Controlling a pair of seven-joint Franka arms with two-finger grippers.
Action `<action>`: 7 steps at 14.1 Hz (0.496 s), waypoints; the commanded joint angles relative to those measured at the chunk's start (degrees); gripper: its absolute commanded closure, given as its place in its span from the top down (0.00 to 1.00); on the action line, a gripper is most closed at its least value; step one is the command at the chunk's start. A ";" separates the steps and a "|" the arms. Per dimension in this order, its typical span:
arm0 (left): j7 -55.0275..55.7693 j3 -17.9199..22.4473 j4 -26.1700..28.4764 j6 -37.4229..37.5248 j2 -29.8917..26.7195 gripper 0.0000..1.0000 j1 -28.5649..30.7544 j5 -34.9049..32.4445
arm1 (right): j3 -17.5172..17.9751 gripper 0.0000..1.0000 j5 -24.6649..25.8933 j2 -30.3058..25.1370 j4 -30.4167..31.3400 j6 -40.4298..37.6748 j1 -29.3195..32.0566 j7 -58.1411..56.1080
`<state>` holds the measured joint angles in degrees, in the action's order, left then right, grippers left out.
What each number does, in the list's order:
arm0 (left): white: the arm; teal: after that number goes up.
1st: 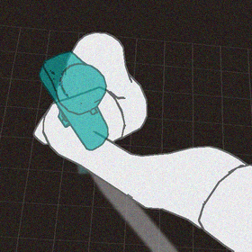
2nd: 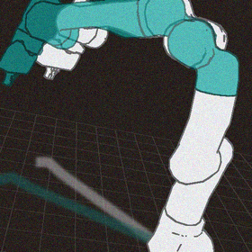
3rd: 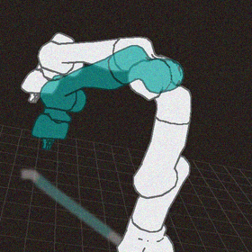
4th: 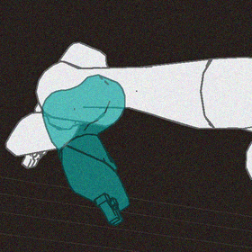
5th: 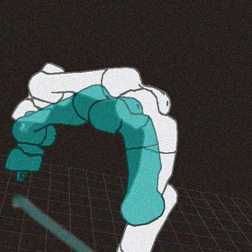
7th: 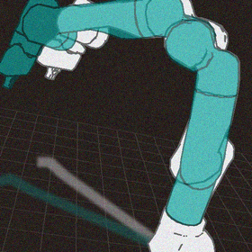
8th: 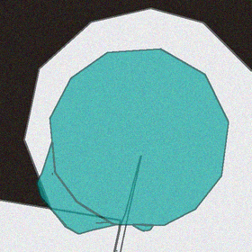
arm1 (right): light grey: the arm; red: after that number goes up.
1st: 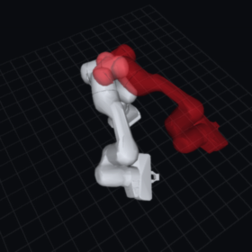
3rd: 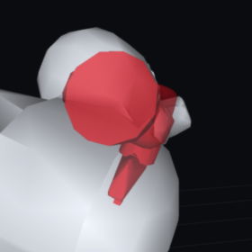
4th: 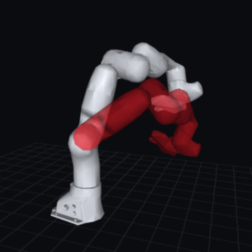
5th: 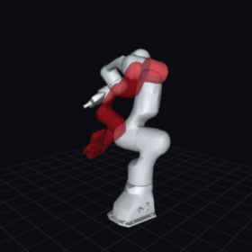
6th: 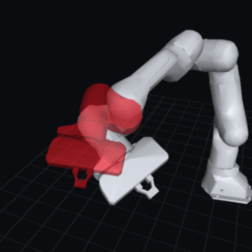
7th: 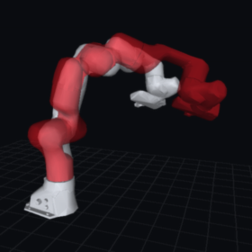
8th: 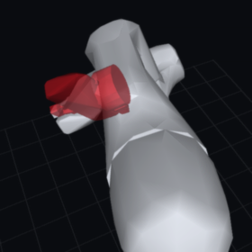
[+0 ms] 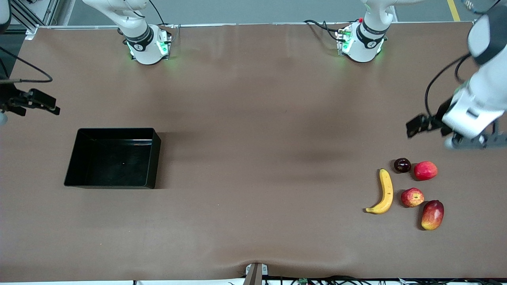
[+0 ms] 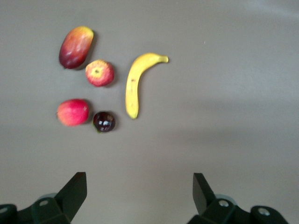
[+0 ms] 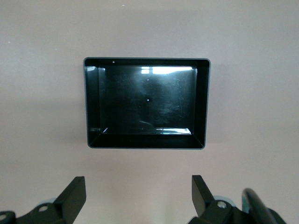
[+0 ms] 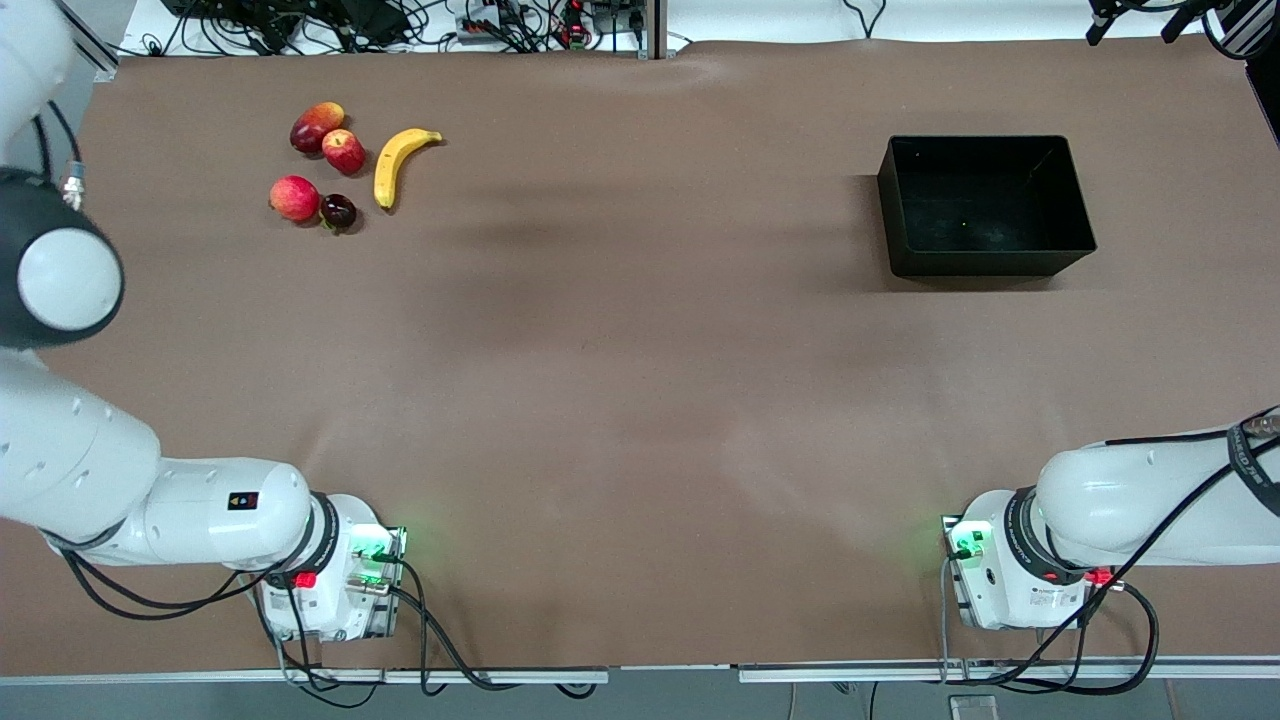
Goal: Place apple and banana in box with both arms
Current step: 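Move the left gripper toward the red-yellow apple beside the banana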
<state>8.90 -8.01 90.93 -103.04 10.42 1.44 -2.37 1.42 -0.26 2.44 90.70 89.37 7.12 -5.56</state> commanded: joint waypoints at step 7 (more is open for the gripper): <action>-1.08 0.01 -1.89 -16.73 16.10 1.00 3.73 -10.29 | 0.43 1.00 -0.18 11.61 -0.61 5.71 6.93 -8.48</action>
<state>8.65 -7.81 90.45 -117.24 23.52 3.11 -10.99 1.26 -0.24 11.54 90.68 93.18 11.71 -10.16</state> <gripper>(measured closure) 0.000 0.000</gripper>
